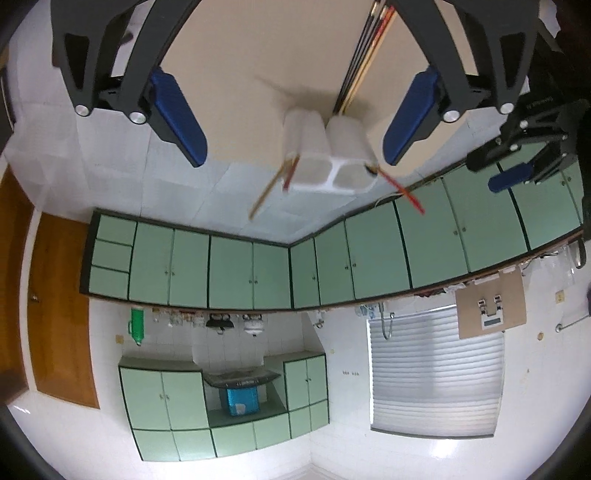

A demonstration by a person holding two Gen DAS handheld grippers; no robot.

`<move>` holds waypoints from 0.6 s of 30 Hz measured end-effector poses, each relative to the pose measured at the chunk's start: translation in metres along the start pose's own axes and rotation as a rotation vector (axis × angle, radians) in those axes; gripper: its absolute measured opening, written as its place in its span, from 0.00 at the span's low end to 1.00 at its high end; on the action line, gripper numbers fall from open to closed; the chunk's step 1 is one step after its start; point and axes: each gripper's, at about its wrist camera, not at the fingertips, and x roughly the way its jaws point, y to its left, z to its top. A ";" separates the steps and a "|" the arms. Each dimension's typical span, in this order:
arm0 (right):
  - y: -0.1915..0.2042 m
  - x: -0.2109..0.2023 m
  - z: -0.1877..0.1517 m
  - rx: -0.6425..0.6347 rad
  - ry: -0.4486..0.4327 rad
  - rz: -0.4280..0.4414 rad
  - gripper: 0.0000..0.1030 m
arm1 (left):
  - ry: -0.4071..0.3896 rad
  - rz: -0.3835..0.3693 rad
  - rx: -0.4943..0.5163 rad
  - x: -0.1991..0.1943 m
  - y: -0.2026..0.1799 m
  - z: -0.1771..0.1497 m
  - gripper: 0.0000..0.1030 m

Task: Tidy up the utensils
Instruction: 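Withdraw both open grippers from the holder back over the table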

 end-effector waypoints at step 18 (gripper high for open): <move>0.013 0.027 -0.118 0.092 0.254 -0.032 0.94 | 0.309 0.057 -0.026 0.017 0.016 -0.118 0.70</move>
